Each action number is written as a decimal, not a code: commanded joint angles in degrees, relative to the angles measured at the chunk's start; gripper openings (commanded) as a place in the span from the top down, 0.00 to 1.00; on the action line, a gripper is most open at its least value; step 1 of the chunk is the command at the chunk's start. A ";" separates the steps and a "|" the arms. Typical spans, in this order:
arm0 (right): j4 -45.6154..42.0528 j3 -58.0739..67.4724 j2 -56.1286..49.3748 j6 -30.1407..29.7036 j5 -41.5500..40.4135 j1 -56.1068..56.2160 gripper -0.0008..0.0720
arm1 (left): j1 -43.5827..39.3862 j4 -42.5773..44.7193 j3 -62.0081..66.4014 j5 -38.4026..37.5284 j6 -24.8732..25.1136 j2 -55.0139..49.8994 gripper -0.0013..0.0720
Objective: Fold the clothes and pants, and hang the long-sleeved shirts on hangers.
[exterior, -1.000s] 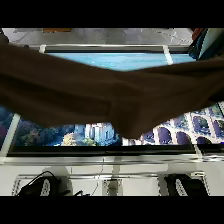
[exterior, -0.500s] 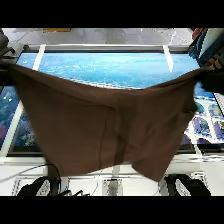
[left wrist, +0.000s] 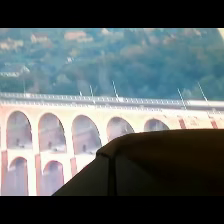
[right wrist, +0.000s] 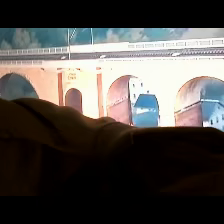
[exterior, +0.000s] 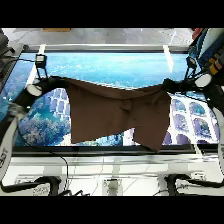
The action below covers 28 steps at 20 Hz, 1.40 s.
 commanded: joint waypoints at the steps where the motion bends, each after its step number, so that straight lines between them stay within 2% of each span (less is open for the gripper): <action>1: 2.54 -0.15 -5.70 0.04 -14.58 0.02 0.97 | -4.92 -0.09 -0.09 21.77 0.66 -4.94 0.96; 3: 2.34 -0.15 -5.95 0.02 -19.06 0.00 0.95 | -5.84 -0.09 -0.09 23.52 0.66 -6.43 0.94; 4: 2.29 0.00 -5.95 0.04 -19.87 0.00 0.71 | -6.05 -0.09 -0.11 22.23 0.68 -6.86 0.74; 5: 2.14 0.02 -5.88 0.04 -20.13 -0.07 0.32 | -6.05 -0.09 -0.11 20.65 0.68 -6.95 0.23; 6: 2.10 0.02 -5.70 0.04 -19.63 -0.46 0.18 | -6.05 -0.11 -0.11 19.74 0.55 -6.69 0.01; 7: 1.44 0.02 -5.33 0.04 -17.75 -1.29 0.19 | -5.84 -0.09 -0.11 17.49 0.57 -5.75 0.01; 9: -1.62 0.02 -4.13 0.04 -10.60 -4.87 0.29 | -4.20 -0.09 -0.11 11.89 0.50 -2.38 0.01; 11: -4.17 0.02 -2.93 -0.15 -0.11 -10.47 0.37 | -1.40 -0.09 -0.11 3.52 0.46 2.14 0.02; 12: -4.57 0.02 -2.82 -1.11 5.75 -13.53 0.37 | 0.22 -0.09 -0.11 -1.64 0.44 4.39 0.02; 13: -4.55 0.00 -2.97 -3.54 12.26 -16.74 0.37 | 2.14 -0.09 -0.11 -7.43 0.44 6.78 0.09; 14: -4.37 -0.13 -3.17 -6.60 18.27 -19.78 0.37 | 4.07 -0.07 -0.11 -12.74 0.44 8.83 0.25; 15: -3.54 -0.37 -3.34 -10.16 23.34 -22.27 0.37 | 6.21 -0.09 -0.11 -17.70 0.44 10.73 0.33; 18: 4.42 -4.83 -3.43 -20.37 33.48 -27.74 0.37 | 12.00 -0.07 -0.13 -29.92 -1.66 14.16 0.32; 21: 11.76 -14.47 -3.43 -26.88 31.74 -28.89 0.37 | 17.66 0.00 -0.33 -39.63 -6.47 14.67 0.34; 23: 15.91 -20.55 -3.43 -30.45 28.17 -28.85 0.40 | 21.14 -0.04 -1.44 -42.03 -9.42 14.69 0.34; 24: 17.31 -23.06 -3.43 -30.91 25.97 -28.85 0.43 | 22.62 -0.07 -2.12 -43.06 -9.79 14.69 0.34; 28: 18.71 -28.06 -3.43 -31.98 19.91 -28.85 0.43 | 27.08 -0.04 -6.03 -50.88 -10.34 14.71 0.34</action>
